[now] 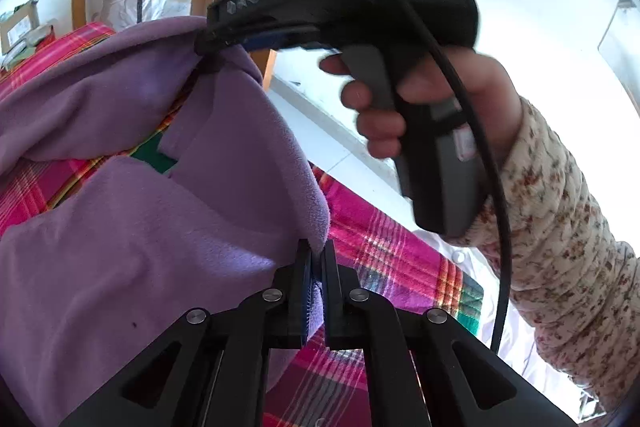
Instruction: Fold clothes
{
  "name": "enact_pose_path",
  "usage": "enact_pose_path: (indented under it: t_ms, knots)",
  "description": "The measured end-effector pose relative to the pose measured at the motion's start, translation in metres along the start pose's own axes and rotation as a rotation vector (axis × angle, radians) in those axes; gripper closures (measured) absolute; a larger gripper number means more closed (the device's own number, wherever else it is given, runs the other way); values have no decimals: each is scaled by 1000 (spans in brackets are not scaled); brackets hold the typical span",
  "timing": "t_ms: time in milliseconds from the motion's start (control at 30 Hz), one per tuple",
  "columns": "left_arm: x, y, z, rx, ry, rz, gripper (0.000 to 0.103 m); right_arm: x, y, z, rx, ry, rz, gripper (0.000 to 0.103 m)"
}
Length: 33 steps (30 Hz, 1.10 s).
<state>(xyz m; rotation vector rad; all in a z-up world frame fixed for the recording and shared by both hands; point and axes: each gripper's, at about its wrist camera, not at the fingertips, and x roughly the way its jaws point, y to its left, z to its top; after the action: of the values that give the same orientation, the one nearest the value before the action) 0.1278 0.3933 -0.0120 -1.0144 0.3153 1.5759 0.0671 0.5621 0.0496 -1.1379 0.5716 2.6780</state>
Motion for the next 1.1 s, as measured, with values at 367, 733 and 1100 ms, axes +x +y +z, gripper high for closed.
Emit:
enact_pose_path:
  t_ms: [367,733,1100]
  knots:
    - [-32,50,3,-79,-7,21,94,-39,-15,-59,134,-6,33,67]
    - [-187,44,-99,-310,-100,188,84,-31,3,-99,179,26,-10,90]
    - [-232,167,-139,-586,-235,368,84,-62,17,-91,183,-68,-107,97]
